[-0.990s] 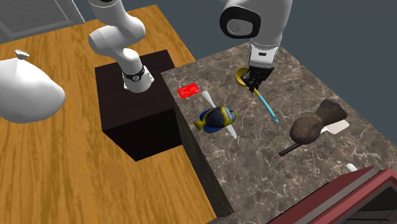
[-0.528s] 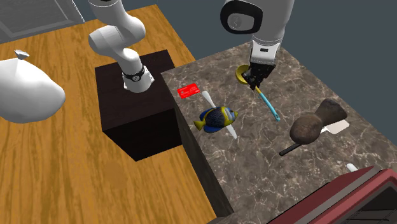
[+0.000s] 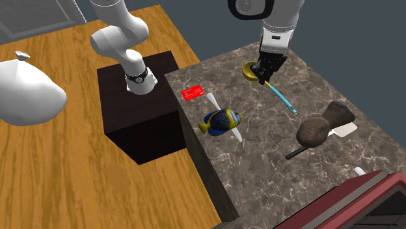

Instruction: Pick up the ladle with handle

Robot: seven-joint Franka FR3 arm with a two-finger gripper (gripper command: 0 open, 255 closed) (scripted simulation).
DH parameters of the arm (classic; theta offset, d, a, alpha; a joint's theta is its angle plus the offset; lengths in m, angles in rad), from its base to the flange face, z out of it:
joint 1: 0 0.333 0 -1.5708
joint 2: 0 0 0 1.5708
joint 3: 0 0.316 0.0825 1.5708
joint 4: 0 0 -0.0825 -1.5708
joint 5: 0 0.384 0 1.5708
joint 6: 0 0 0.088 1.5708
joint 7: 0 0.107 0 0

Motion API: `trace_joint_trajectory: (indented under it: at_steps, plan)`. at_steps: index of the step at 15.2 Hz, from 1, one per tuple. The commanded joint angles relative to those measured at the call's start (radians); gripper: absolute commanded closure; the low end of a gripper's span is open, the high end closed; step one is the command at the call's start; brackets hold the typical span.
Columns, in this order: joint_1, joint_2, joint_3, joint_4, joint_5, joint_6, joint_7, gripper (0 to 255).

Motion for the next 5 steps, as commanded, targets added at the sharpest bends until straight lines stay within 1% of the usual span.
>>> trace_joint_trajectory:
  at_steps: [1, 3, 5]
  plan:
    - [-0.001, -0.006, 0.001, 0.021, 0.005, -0.025, -0.005, 255]
    - [0.001, -0.006, 0.002, 0.047, 0.006, -0.052, -0.007, 255]
    - [0.001, -0.006, 0.002, 0.049, 0.006, -0.054, -0.007, 255]
